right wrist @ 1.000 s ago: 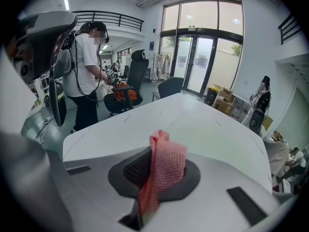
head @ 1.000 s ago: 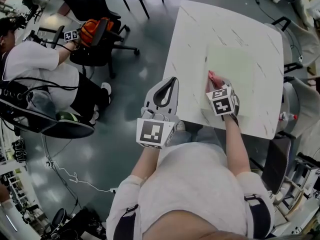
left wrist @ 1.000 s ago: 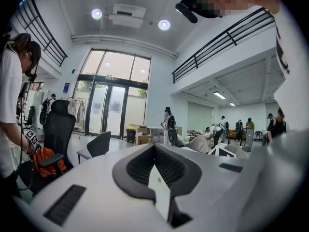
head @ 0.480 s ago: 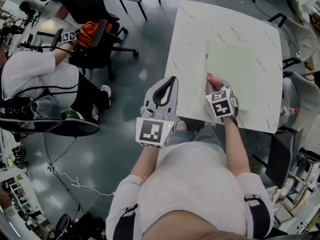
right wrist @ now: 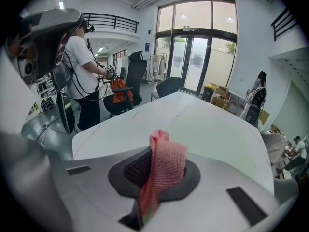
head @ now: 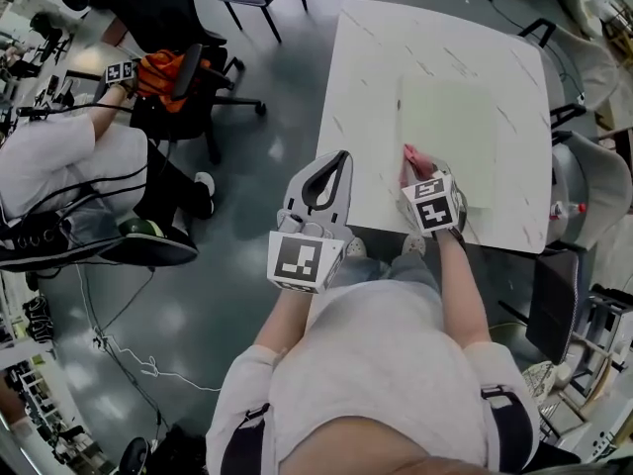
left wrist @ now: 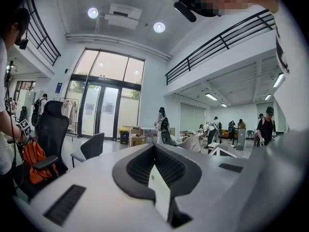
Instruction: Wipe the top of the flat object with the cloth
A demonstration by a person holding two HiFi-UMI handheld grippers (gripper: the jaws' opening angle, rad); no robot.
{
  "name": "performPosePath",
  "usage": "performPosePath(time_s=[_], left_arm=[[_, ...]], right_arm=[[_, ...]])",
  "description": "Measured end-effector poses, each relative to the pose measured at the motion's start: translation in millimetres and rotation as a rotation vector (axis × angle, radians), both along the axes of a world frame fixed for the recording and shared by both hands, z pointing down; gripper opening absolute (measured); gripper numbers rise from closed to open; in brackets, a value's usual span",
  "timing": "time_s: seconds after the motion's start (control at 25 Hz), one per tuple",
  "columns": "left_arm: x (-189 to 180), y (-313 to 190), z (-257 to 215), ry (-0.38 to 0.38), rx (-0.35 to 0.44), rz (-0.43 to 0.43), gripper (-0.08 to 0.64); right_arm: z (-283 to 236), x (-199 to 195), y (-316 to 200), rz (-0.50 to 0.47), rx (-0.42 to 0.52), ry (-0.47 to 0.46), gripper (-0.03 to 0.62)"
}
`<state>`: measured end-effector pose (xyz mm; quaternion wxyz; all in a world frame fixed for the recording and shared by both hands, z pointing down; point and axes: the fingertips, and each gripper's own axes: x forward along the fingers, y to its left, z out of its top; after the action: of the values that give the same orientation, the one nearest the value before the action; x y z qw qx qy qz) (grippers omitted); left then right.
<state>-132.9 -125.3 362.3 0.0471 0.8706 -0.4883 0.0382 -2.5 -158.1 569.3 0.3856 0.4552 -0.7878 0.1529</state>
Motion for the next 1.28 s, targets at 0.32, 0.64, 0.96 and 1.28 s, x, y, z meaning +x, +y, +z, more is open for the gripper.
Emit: performPosePath(time_s=[0.32, 0.64, 0.96, 1.28], left_arm=[[31.1, -0.6, -6.3, -0.005, -0.007, -0.032, 0.015], [90.0, 4.0, -2.4, -0.004, -0.024, -0.010, 0.015], [134.3, 10.3, -2.6, 0.006, -0.018, -0.001, 0.015], [156.3, 19.5, -1.2, 0.007, -0.018, -0.006, 0.015]], right_arm=[[0.6, 40.9, 0.7, 0.000, -0.014, 0.005, 0.030], [2.4, 101.3, 7.1, 0.021, -0.024, 0.005, 0.031], [4.6, 166.5, 16.7, 0.068, -0.013, 0.015, 0.029], [5.3, 206.7, 27.1, 0.112, -0.030, 0.017, 0.030]])
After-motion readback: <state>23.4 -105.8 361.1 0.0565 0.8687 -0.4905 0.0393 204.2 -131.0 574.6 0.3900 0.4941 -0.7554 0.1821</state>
